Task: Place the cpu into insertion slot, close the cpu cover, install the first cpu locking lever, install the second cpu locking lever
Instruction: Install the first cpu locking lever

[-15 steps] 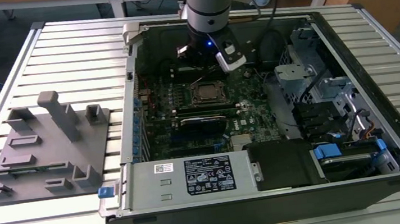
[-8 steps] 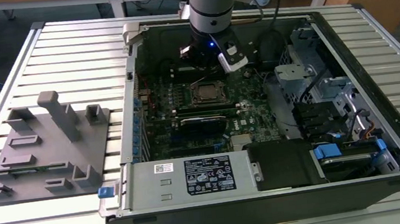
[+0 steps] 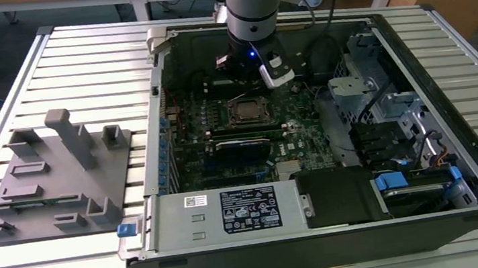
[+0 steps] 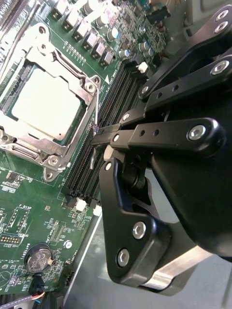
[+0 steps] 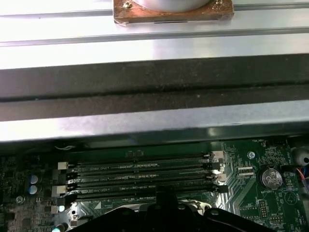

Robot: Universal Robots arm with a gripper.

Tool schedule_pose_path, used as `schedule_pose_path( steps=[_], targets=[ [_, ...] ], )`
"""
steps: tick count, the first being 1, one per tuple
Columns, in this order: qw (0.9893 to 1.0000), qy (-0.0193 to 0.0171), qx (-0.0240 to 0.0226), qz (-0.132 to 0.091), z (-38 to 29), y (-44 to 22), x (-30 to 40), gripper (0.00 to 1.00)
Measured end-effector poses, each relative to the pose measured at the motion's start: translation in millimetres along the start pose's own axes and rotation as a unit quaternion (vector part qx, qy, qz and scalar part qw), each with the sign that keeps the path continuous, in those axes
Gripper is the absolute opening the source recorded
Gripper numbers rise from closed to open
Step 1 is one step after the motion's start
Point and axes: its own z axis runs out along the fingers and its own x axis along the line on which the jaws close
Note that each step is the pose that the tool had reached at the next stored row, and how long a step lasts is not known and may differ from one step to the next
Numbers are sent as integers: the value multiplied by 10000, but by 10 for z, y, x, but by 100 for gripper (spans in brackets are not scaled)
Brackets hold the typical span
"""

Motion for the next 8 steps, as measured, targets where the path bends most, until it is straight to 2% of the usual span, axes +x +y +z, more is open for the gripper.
schedule_pose_path(
  steps=[5,8],
  targets=[
    [10000,-25,3,6,11,10,11,10],
    [10000,-86,-4,-14,23,6,22,10]
  ],
)
